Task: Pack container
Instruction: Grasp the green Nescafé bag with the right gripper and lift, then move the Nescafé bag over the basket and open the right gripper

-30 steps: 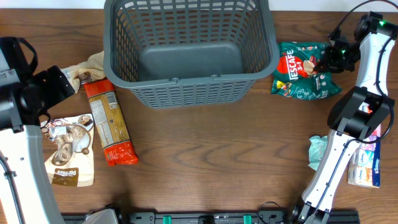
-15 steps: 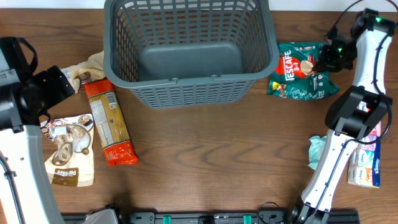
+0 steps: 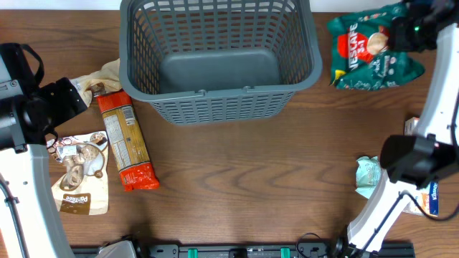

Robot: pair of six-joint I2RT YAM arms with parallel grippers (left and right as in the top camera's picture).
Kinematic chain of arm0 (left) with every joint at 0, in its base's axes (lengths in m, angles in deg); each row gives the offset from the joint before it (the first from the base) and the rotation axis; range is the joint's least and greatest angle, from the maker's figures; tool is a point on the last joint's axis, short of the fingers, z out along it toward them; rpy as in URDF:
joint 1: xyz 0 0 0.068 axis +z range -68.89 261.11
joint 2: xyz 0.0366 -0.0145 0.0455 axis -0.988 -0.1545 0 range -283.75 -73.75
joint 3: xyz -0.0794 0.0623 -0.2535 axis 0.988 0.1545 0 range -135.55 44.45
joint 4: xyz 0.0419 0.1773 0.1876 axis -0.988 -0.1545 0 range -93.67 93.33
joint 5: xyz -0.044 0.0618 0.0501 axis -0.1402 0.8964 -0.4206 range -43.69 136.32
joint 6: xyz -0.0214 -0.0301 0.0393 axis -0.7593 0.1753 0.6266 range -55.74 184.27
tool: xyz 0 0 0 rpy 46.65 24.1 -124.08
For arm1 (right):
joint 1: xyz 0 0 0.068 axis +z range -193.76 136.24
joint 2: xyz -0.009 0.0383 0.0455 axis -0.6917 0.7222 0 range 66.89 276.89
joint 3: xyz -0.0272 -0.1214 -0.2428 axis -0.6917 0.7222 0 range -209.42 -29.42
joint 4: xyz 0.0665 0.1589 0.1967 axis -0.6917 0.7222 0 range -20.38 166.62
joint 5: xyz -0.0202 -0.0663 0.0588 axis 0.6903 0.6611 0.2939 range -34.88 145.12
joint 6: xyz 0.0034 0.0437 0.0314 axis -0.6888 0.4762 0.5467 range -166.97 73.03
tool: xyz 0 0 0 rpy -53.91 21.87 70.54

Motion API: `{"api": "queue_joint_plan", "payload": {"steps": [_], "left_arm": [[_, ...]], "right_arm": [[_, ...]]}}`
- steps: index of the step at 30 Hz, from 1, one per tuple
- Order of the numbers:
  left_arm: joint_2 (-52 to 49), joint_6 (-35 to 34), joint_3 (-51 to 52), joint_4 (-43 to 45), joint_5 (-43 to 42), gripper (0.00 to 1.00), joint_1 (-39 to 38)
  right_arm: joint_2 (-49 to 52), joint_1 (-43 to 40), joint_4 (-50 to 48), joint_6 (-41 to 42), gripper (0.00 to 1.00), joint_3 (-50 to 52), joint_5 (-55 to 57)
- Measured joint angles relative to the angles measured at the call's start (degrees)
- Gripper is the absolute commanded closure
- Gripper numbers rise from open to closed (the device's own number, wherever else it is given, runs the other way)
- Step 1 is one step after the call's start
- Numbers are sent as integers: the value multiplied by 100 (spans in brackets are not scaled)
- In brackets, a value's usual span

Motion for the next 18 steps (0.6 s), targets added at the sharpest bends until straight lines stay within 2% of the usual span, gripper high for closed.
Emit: {"api": "queue_joint_plan", "payload": {"steps": [5,11,18], "left_arm": [[0,2,0,-2,0,1,0],[0,2,0,-22,-2,1,0],[0,2,0,-44,0,1,0]], "right_arm": [[-411,2,-90,52,99,2,24],[-994,170,-798,162,99,50,136],[-1937,1143,-1884,15,99,50,101]]}}
